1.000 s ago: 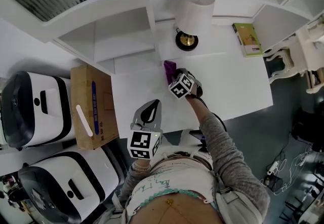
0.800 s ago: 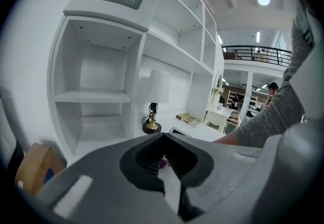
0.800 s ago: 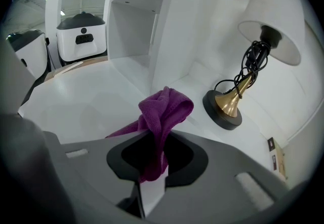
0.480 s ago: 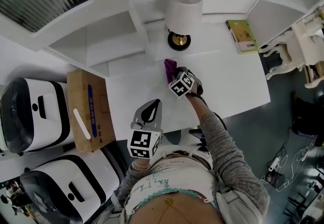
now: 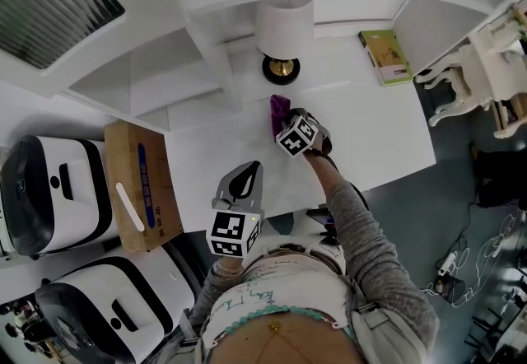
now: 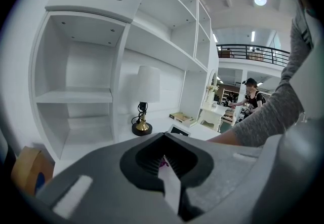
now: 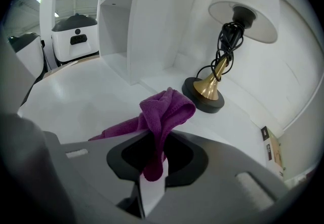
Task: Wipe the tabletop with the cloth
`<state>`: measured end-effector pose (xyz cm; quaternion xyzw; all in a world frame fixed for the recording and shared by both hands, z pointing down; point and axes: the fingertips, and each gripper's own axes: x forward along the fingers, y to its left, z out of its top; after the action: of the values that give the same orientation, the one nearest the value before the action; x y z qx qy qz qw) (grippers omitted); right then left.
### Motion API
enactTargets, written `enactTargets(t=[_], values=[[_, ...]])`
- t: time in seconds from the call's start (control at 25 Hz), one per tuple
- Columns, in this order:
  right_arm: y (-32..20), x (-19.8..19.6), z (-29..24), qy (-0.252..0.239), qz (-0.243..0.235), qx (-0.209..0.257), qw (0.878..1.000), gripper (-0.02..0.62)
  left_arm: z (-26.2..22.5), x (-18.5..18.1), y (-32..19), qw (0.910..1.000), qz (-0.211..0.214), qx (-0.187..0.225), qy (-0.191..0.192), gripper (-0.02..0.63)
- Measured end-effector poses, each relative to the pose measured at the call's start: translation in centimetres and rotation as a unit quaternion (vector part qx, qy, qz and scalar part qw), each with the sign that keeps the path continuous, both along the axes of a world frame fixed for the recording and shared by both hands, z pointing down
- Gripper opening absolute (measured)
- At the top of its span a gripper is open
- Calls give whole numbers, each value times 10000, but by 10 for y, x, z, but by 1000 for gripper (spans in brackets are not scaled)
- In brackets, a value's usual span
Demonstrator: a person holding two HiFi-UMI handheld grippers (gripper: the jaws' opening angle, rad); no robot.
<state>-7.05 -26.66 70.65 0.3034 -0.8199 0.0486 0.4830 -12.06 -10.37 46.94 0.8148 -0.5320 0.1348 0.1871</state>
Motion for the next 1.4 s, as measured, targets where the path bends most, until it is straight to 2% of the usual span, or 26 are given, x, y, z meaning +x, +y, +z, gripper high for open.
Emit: enactTargets(t=[0.32, 1.4], values=[[-9, 25, 3, -53, 146, -129, 9998, 84, -1, 17, -7, 10000, 71, -10, -20, 2], [-29, 91, 3, -22, 100, -135, 9999, 84, -7, 80, -30, 10000, -4, -5, -61, 2]])
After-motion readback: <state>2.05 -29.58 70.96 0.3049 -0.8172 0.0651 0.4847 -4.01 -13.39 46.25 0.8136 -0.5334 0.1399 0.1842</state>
